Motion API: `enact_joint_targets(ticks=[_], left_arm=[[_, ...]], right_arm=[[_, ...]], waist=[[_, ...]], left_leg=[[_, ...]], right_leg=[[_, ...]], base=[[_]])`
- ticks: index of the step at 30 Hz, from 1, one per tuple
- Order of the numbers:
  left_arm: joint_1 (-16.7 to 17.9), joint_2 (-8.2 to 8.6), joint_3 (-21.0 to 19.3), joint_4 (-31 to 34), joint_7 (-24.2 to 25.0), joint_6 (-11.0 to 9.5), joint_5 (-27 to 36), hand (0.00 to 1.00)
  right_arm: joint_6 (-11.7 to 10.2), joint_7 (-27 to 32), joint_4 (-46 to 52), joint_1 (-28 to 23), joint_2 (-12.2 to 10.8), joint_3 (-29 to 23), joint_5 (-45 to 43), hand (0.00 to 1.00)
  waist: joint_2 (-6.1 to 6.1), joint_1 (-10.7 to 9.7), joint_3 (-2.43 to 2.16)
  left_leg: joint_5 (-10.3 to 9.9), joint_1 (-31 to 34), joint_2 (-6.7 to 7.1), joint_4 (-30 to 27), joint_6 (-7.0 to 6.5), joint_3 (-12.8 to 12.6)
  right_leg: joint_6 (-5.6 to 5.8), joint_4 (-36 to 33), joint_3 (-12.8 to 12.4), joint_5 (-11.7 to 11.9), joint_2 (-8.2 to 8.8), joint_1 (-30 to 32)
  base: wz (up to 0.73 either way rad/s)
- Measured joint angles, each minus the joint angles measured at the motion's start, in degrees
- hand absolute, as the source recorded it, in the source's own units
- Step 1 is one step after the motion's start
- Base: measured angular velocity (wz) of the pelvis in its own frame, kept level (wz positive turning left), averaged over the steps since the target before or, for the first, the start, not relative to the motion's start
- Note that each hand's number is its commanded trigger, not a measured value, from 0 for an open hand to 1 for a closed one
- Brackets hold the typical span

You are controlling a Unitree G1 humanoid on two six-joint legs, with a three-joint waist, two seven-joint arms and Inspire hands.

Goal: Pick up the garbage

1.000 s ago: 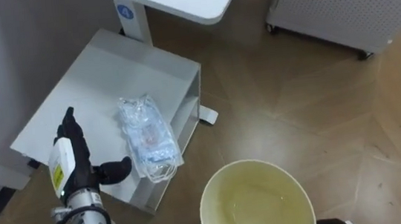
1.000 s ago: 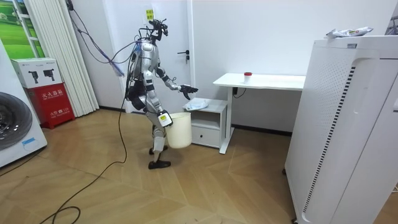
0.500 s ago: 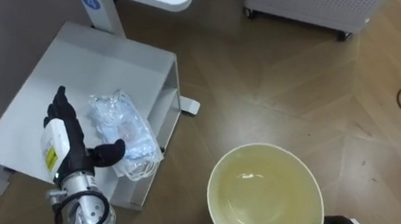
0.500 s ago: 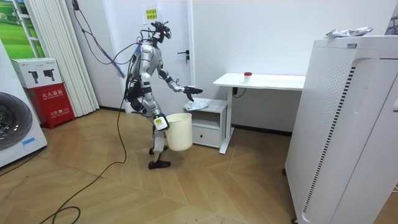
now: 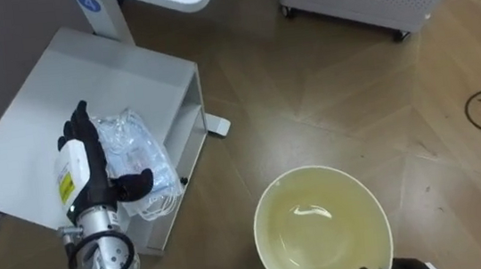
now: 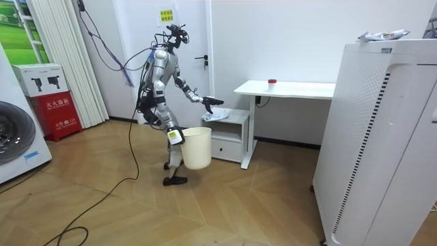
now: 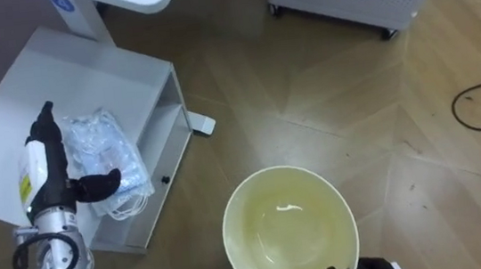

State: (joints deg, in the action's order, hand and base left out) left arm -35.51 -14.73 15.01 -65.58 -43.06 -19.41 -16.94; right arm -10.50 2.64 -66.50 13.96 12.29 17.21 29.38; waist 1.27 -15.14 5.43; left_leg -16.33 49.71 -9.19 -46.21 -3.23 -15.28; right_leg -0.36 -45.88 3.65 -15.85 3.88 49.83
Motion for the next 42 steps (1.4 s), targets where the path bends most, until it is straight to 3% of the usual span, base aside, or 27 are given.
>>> enact_joint_targets(ticks=[8, 15, 20, 21, 22, 24, 26, 29, 34, 42], left_arm=[[0.0, -0.50, 4.4, -3.6, 4.9, 3.9, -0.8, 0.00], [0.0, -0.76, 4.9, -6.4, 9.1, 7.5, -2.2, 0.00], [0.0, -2.22, 5.6, -6.5, 11.1, 8.8, -6.5, 0.02], [0.0, -2.55, 5.6, -6.5, 11.5, 9.3, -7.4, 0.53], [0.0, -2.77, 5.6, -6.5, 11.9, 9.6, -8.0, 0.74], [0.0, -2.79, 5.6, -6.4, 12.4, 10.4, -8.9, 0.88], [-0.1, -2.87, 5.4, -6.4, 12.3, 10.8, -9.3, 0.87], [-1.1, -3.42, 5.4, -6.4, 12.3, 11.6, -9.9, 0.95], [-1.7, -3.75, 5.4, -6.3, 12.3, 13.2, -10.2, 0.94], [-1.4, -3.52, 5.8, -6.4, 12.8, 13.6, -10.1, 0.91]], right_arm=[[0.9, 0.1, -0.2, -0.7, 1.9, 0.1, 3.8, 1.00], [2.0, 1.7, -0.2, -2.6, 2.7, -0.7, 3.8, 1.00], [3.1, 2.3, -0.1, -3.6, 3.1, -1.0, 4.6, 1.00], [3.1, 2.4, -0.1, -3.9, 3.3, -1.0, 4.7, 1.00], [3.2, 2.6, -0.1, -4.0, 3.3, -1.0, 4.8, 1.00], [3.9, 3.2, -0.1, -4.1, 3.3, -1.1, 4.8, 1.00], [4.5, 3.6, -0.2, -4.1, 3.4, -1.1, 4.8, 1.00], [5.0, 3.8, -0.3, -4.1, 3.7, -1.1, 4.8, 1.00], [5.7, 4.3, -0.4, -4.6, 3.7, -1.1, 4.7, 1.00], [6.3, 6.0, -0.4, -5.3, 3.6, -0.9, 5.1, 1.00]], waist=[[-0.08, -0.6, -0.05], [-0.07, -1.3, -0.11], [0.00, -1.5, -0.18], [0.06, -1.5, -0.38], [0.09, -1.5, -0.43], [0.09, -1.5, -0.53], [0.08, -1.4, -0.82], [0.15, -1.3, -1.13], [0.13, -1.5, -1.15], [0.08, -1.4, -1.10]], left_leg=[[-0.2, 1.3, -0.42, -1.2, -0.02, 0.7], [-0.2, 2.5, -1.08, -1.3, 0.04, 1.0], [-0.2, 2.8, -1.00, -1.4, 0.07, 0.8], [-0.2, 3.1, -0.95, -1.4, 0.07, 0.8], [-0.2, 3.3, -0.95, -1.6, 0.06, 0.8], [-0.2, 3.3, -0.91, -1.7, 0.06, 0.9], [-0.2, 3.4, -0.84, -1.7, 0.06, 0.9], [0.0, 3.2, -0.25, -1.5, 0.23, 0.9], [0.0, 2.3, 0.05, -1.5, 0.25, 0.8], [0.2, 1.7, -0.17, -1.1, 0.24, 0.8]], right_leg=[[-0.01, -0.1, 0.7, 0.0, -0.21, 0.5], [-0.32, 0.3, 1.2, 0.3, -0.76, 1.3], [-0.33, 0.0, 0.8, 0.3, -0.76, 1.9], [-0.33, -0.2, 0.8, 0.3, -0.73, 2.2], [-0.33, -0.3, 0.8, 0.3, -0.73, 2.4], [-0.33, -0.6, 0.7, 0.3, -0.73, 2.5], [-0.33, -0.8, 0.6, 0.3, -0.71, 2.6], [-0.32, -1.1, 0.5, 0.3, -0.37, 2.6], [-0.14, -1.4, 0.3, 0.4, -0.04, 2.0], [-0.04, -0.6, 0.3, 0.6, -0.21, 1.4]], base=[[0.01], [-0.01], [-0.02], [0.00], [0.00], [0.00], [0.00], [0.04], [0.00], [-0.02]])
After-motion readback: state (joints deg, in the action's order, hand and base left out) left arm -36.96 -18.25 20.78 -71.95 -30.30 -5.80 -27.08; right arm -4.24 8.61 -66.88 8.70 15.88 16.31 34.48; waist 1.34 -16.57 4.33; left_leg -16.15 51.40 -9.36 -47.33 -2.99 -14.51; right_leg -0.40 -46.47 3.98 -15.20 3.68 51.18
